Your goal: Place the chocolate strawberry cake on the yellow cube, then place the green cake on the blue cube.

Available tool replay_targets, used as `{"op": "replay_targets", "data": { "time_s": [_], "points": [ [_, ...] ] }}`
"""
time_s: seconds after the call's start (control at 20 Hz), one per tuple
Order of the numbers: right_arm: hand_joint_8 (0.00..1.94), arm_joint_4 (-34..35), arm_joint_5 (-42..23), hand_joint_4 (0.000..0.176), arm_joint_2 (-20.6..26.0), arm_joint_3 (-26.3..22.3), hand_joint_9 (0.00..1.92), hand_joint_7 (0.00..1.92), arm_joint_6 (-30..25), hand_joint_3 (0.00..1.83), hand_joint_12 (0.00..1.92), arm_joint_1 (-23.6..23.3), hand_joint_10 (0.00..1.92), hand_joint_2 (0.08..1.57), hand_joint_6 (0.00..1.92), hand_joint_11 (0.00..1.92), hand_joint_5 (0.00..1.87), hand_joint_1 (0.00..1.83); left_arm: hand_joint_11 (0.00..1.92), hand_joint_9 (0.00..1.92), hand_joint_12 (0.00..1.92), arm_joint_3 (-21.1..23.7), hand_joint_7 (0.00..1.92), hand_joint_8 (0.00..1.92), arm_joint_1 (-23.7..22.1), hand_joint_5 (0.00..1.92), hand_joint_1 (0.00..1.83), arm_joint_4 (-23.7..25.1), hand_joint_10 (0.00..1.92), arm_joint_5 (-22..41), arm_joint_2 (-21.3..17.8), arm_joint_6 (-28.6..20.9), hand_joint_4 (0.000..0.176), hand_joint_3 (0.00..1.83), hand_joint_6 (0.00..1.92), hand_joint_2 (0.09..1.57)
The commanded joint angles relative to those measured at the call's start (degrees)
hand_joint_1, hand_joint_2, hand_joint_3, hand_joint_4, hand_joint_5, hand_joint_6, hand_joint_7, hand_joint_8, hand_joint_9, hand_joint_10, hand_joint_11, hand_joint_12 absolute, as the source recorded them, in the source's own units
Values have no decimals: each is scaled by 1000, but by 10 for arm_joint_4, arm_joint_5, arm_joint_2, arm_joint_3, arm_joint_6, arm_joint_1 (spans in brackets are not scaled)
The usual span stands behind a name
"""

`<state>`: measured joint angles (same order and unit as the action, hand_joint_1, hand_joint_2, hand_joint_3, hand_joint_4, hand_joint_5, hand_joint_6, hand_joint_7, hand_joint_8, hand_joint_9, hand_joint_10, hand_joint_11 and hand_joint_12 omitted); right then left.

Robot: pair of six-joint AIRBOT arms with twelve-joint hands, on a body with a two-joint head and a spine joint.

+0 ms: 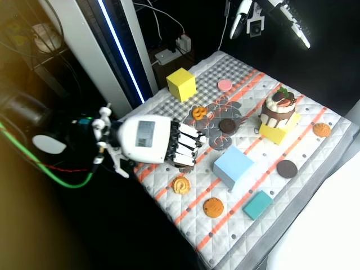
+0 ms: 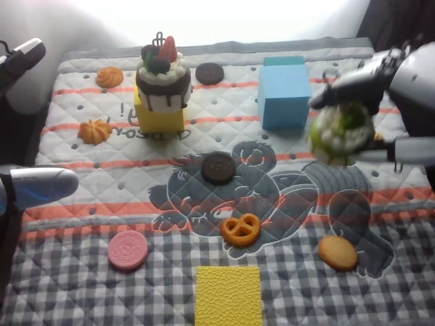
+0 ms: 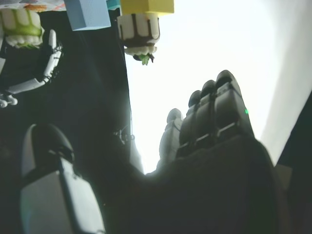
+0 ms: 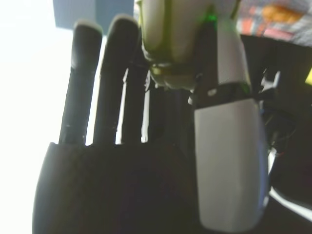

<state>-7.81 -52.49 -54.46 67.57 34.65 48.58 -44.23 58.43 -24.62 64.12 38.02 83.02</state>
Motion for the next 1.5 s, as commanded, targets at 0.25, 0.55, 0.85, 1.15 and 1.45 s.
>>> {"op": "replay_targets", "data": {
  "time_s": [0.25,0.55,0.85,1.15,1.45],
  "points": [
    [1125,13,-77,0,-39,40,867,878,-3,1,1230,-80,1292,1141,968,726,928,1350,0,0,0,-7,0,0,3,0,761,1,0,69,4,-5,176,10,0,773],
    [968,9,22,0,-98,106,1111,1062,-3,1,1245,-142,690,1122,1031,998,877,1236,0,0,0,-10,0,0,4,0,750,3,0,64,5,-8,176,6,0,770],
    [1033,-10,96,0,-124,140,1070,1048,-3,0,1378,-165,732,1120,958,870,896,1243,0,0,0,-10,0,0,4,0,760,4,0,65,7,-8,171,5,0,773],
    [793,-10,108,0,-129,147,944,1126,-3,5,1393,-166,1098,1099,1024,343,854,1359,0,0,0,-10,0,0,5,0,773,4,0,68,7,-15,168,5,0,778],
    [1024,-5,122,0,-130,150,947,1066,-3,0,1448,-166,777,1120,957,613,879,1255,0,0,0,-10,0,0,9,0,788,4,0,75,7,-26,175,4,0,779]
  ]
}}
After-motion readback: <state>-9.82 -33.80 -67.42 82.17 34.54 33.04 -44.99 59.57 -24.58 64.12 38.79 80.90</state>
